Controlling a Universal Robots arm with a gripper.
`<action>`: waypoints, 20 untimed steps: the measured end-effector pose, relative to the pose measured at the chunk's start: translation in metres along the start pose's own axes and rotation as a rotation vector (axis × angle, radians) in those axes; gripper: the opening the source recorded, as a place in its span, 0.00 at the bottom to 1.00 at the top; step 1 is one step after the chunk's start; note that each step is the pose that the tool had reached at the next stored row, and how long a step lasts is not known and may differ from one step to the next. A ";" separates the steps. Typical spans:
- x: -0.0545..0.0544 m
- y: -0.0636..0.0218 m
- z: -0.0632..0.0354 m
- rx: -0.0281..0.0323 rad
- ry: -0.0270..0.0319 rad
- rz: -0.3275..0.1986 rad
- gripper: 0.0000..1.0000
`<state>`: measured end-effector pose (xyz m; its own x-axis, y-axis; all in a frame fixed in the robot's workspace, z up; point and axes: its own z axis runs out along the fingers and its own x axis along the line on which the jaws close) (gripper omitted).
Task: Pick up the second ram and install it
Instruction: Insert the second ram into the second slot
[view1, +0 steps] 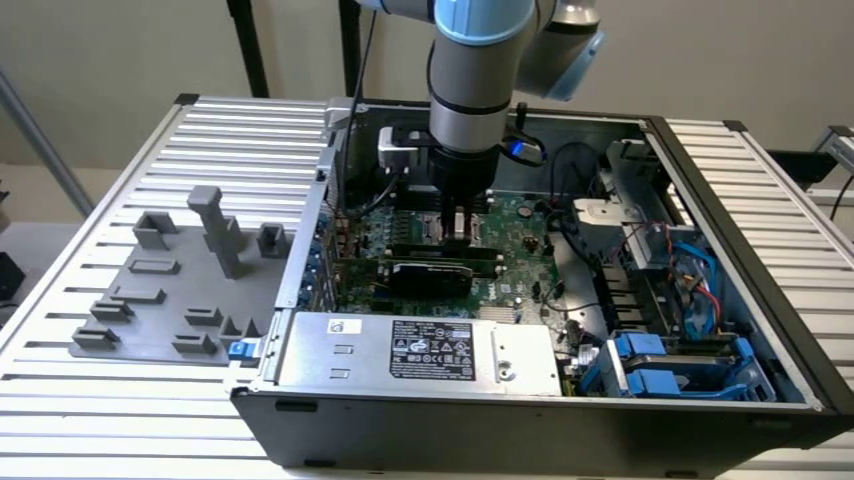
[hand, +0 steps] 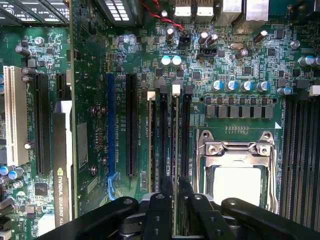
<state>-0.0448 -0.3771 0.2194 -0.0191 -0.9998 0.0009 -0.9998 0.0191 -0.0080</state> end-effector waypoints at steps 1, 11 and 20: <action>0.000 0.0000 -0.0008 0.0000 -0.0001 0.000 0.22; 0.000 -0.0001 -0.0152 0.0000 0.0000 0.000 0.20; -0.002 0.0037 -0.0183 0.0000 0.0001 0.000 0.11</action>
<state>-0.0486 -0.3745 0.2377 -0.0191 -0.9998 0.0009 -0.9998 0.0190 -0.0080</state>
